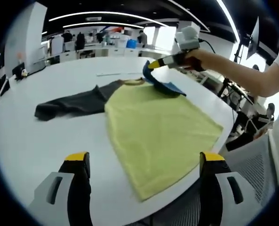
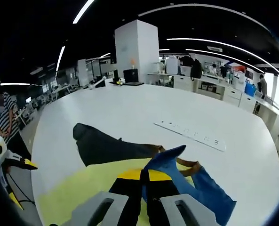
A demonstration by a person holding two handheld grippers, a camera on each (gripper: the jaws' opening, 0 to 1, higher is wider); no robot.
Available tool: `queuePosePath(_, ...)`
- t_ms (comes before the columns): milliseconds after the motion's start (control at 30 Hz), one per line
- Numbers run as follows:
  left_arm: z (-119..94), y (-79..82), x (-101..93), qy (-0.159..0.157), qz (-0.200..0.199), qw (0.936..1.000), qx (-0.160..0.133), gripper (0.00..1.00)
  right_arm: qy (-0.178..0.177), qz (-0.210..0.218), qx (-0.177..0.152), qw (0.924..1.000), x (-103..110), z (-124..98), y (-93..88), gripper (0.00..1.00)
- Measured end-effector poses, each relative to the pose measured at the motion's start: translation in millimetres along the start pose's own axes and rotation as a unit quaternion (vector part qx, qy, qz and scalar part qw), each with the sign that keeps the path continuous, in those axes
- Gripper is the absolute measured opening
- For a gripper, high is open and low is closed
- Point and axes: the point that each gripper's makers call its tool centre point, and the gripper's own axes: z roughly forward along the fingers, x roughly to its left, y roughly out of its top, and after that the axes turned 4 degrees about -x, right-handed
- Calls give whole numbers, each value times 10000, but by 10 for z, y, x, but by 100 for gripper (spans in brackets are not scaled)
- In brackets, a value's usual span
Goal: Fold the garment on the visible template until the final outline fits inside the template.
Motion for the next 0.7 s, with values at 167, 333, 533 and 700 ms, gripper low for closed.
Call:
queuePosePath(167, -7, -17, 25, 32, -36, 10000, -2, 93, 99, -122, 32, 9999, 100, 70, 16, 0)
queuePosePath(333, -25, -26, 67, 76, -86, 9999, -33, 93, 204, -154, 48, 9997, 194, 146, 28, 0)
queuePosePath(533, -39, -59, 103, 127, -138, 9998, -23, 93, 332, -208, 63, 9992, 306, 200, 40, 0)
queuePosePath(700, -40, -74, 100, 124, -150, 9998, -9, 93, 464, -263, 77, 9985, 418, 227, 43, 0)
